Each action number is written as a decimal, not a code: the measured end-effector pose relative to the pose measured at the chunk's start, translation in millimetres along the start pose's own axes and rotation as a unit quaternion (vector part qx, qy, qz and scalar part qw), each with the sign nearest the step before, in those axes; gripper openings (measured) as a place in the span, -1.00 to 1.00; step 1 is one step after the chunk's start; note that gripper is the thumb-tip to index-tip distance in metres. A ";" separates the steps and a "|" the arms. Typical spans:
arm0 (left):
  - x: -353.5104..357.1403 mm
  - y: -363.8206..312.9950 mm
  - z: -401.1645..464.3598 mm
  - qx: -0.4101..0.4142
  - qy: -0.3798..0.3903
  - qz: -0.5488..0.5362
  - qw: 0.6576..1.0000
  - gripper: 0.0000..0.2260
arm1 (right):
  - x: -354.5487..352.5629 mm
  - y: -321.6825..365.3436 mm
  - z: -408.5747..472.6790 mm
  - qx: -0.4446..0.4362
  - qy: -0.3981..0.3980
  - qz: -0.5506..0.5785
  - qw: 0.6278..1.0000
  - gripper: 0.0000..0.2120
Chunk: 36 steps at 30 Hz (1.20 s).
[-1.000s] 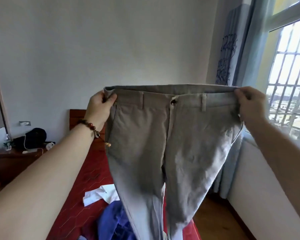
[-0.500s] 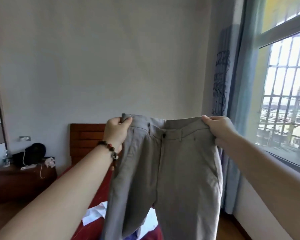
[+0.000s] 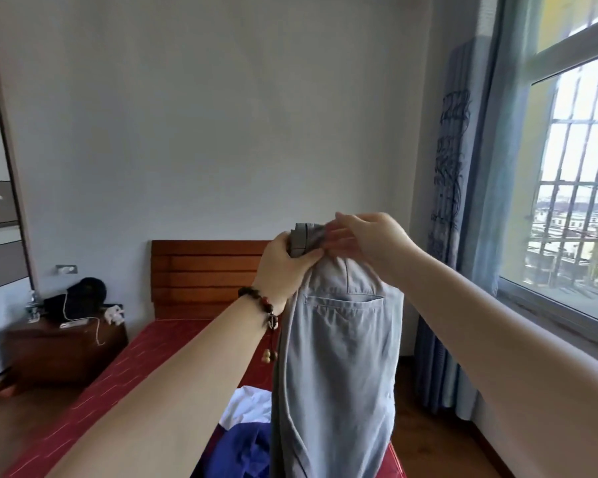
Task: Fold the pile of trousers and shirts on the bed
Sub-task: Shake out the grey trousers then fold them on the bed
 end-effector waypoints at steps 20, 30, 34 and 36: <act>-84.2 16.7 -26.5 -0.091 -0.032 -0.130 0.987 -0.89 | 40.7 -164.8 -33.2 0.031 0.242 0.111 0.963 -0.46; -149.8 -11.6 -57.6 -0.025 -0.119 -0.084 0.989 -0.90 | 89.2 -232.4 -73.2 0.064 0.249 -0.065 0.964 -0.71; -201.6 -26.2 -77.3 -0.014 -0.170 -0.067 0.983 -0.94 | 108.2 -213.9 -71.6 0.039 0.183 -0.048 0.981 -0.91; -230.2 -34.6 -87.5 -0.009 -0.192 -0.062 0.979 -0.94 | 129.2 -198.7 -75.3 0.024 0.186 -0.042 0.981 -0.91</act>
Point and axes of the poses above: each hand's wrist, its own z-axis towards the middle knuckle, its own x-axis out of the palm, y = z × x, the point moved 8 cm from there along z, towards the middle knuckle, and after that the axes turned 8 degrees about -z, right-handed, at the moved point
